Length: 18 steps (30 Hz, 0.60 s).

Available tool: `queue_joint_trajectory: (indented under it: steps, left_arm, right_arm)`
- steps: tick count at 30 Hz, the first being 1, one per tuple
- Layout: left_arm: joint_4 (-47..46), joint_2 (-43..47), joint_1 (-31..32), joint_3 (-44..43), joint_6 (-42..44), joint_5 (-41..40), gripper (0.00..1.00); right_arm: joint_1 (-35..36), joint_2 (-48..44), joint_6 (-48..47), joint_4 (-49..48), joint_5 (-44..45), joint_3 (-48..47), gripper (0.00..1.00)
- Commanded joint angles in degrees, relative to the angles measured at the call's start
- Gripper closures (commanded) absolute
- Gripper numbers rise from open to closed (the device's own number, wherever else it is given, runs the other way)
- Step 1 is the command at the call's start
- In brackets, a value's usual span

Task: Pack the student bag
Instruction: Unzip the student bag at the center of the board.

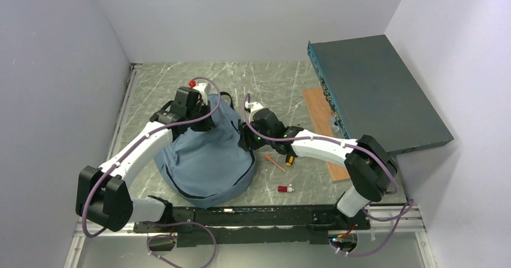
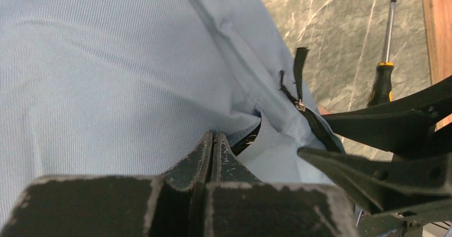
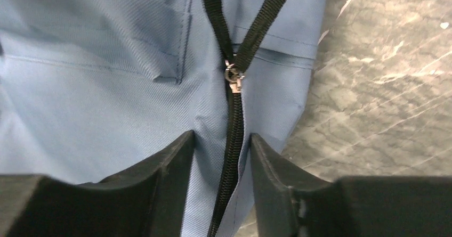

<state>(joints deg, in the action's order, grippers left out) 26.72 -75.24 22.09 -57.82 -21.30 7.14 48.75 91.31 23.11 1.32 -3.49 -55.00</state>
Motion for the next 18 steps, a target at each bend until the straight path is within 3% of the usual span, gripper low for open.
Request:
queue_joint_trajectory:
  steps: [1,6,11,18]
  left_arm:
    - [2.94,3.30,0.24,1.39,-1.24,-3.84,1.00]
    - [9.48,6.77,0.24,1.89,-3.74,-13.56,1.00]
    - [17.62,10.64,0.16,2.33,-8.46,-24.90,1.00]
    - [28.99,18.80,-0.56,5.21,-18.08,-34.39,1.00]
  right_arm:
    - [-0.07,0.70,2.30,-4.07,-0.99,0.67,0.63]
    - [-0.05,1.94,2.84,-4.33,1.45,1.23,1.00]
    - [-0.06,1.57,3.26,-4.81,4.79,2.65,1.00]
    - [-0.06,1.57,2.54,-3.88,6.92,2.49,1.00]
